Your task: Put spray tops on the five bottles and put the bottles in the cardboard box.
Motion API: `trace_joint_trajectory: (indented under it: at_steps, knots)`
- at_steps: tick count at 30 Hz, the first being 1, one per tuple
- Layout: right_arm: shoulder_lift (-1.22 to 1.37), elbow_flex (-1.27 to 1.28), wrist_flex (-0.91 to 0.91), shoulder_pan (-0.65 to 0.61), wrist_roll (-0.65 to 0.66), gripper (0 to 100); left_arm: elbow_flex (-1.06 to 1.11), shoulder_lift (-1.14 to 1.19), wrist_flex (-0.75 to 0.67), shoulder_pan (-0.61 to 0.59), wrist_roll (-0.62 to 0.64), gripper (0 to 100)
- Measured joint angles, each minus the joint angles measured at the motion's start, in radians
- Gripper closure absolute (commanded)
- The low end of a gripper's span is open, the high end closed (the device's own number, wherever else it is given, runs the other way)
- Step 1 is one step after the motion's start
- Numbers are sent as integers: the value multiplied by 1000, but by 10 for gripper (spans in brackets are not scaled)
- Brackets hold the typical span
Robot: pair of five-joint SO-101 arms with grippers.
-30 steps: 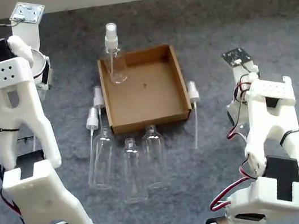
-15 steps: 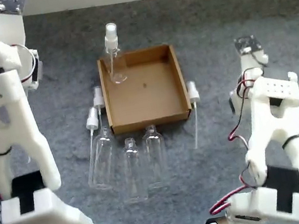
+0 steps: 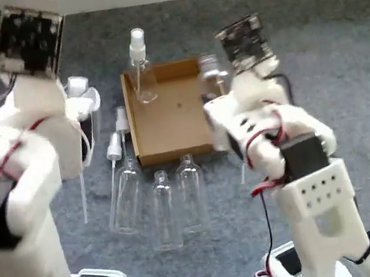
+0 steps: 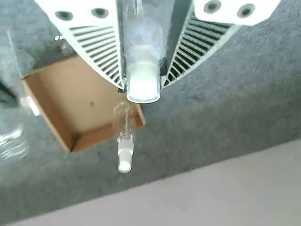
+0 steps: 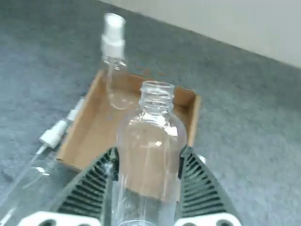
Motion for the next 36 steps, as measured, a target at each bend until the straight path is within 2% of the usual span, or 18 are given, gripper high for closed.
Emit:
trace_joint_trajectory:
  at_steps: [4,8,13,16,22,29,36]
  knots:
    - [-35,178,-199,-126,-38,994,77,-83,-144,48,49,966]
    - [-72,381,-427,-140,-86,994,187,-80,-361,63,80,966]
    - [-172,569,-488,-161,-92,994,308,-80,-690,68,86,966]
    - [-270,641,-559,-169,-95,994,356,-80,-819,89,86,966]
    - [-482,890,-750,-172,-98,994,381,-80,-867,219,86,966]
    - [-635,1020,-769,-172,-100,994,385,-80,-921,304,86,993]
    - [-672,1020,-769,-173,-100,994,385,0,-927,301,86,994]
